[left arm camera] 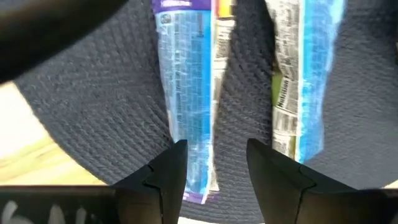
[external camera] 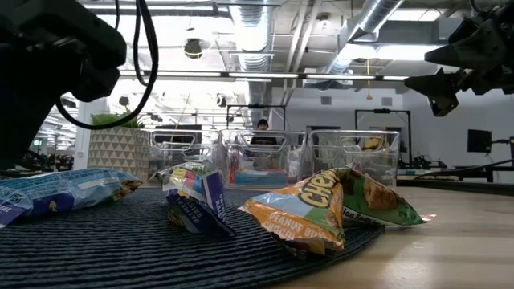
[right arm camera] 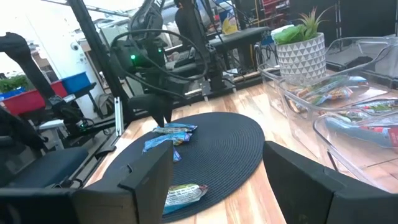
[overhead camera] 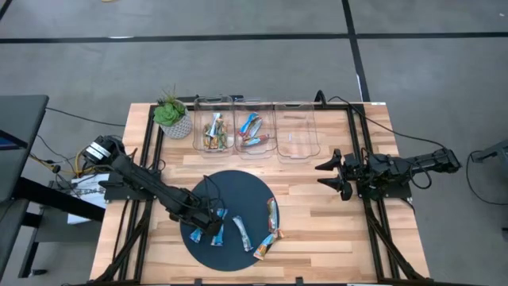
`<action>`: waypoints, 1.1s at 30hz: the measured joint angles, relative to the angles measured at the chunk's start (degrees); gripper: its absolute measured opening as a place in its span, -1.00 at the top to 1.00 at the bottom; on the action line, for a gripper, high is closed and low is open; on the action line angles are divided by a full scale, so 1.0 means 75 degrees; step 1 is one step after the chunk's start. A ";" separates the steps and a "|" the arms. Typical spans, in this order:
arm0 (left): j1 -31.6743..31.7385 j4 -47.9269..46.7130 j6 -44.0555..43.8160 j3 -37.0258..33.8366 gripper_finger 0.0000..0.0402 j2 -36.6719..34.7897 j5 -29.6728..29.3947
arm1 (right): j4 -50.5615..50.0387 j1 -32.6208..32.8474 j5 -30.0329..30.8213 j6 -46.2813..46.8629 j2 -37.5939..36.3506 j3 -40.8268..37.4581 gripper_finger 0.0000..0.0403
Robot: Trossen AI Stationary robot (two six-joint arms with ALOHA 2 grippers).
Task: Pick and place Granola Bars by type
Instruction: Put the blue granola bar into the right transparent bin
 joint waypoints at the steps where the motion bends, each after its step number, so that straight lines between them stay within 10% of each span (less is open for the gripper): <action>1: 0.0000 -0.0100 0.0000 0.0000 0.22 -0.0002 0.0003 | 0.0000 -0.0002 0.0002 -0.0001 0.0000 0.0000 -0.21; 33: 0.0003 0.0076 0.0725 -0.0003 0.07 0.0767 -0.0214 | -0.0001 -0.0003 -0.0001 0.0001 0.0000 0.0001 -0.21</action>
